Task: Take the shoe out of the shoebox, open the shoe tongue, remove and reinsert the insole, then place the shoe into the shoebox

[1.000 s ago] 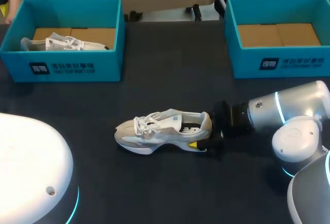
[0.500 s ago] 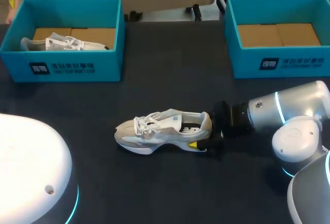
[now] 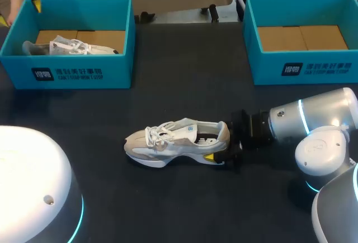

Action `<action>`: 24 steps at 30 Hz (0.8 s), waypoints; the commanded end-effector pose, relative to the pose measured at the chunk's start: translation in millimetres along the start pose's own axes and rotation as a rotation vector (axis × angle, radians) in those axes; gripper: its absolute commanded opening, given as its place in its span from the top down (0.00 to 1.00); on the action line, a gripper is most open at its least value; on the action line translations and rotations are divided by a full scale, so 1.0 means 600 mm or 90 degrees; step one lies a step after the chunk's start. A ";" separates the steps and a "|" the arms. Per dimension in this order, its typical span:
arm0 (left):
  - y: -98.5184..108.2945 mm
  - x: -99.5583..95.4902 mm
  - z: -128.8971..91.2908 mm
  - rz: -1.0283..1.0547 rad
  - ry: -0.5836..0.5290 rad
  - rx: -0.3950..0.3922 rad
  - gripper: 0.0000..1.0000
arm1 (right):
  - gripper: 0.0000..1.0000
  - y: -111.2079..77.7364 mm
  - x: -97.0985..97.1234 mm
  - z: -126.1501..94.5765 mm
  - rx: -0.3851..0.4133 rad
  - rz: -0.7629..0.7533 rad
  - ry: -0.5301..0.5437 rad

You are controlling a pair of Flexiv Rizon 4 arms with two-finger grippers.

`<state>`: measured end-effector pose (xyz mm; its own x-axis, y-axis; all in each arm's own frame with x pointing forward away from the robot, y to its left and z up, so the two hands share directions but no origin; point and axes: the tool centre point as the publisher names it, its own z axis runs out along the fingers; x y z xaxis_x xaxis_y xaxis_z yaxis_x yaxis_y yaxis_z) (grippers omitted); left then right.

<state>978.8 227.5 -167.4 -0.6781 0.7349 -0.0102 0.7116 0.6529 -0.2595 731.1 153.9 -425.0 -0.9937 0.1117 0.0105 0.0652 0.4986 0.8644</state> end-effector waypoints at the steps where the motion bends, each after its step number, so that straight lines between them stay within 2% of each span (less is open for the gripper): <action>1: -0.030 0.008 0.010 -0.142 -0.035 -0.248 0.00 | 1.00 -0.004 0.000 0.013 0.002 0.001 0.000; 13: -0.030 0.008 0.010 -0.142 -0.035 -0.248 0.00 | 1.00 -0.004 0.000 0.013 0.002 0.001 0.000; 19: -0.070 -0.014 0.008 -0.387 -0.020 -0.213 0.00 | 1.00 -0.004 0.000 0.013 0.002 0.001 0.000; 20: -0.076 -0.019 0.011 -0.430 -0.032 -0.235 0.00 | 1.00 -0.004 0.000 0.013 0.002 0.001 0.000; 24: -0.097 -0.029 0.021 -0.545 -0.028 -0.217 0.00 | 1.00 -0.004 0.000 0.013 0.002 0.001 0.000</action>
<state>946.1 183.5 -163.0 -0.9601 0.2791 -0.0175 0.2789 0.9602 0.0135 731.2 154.0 -425.2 -0.9937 0.1117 0.0106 0.0653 0.4986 0.8644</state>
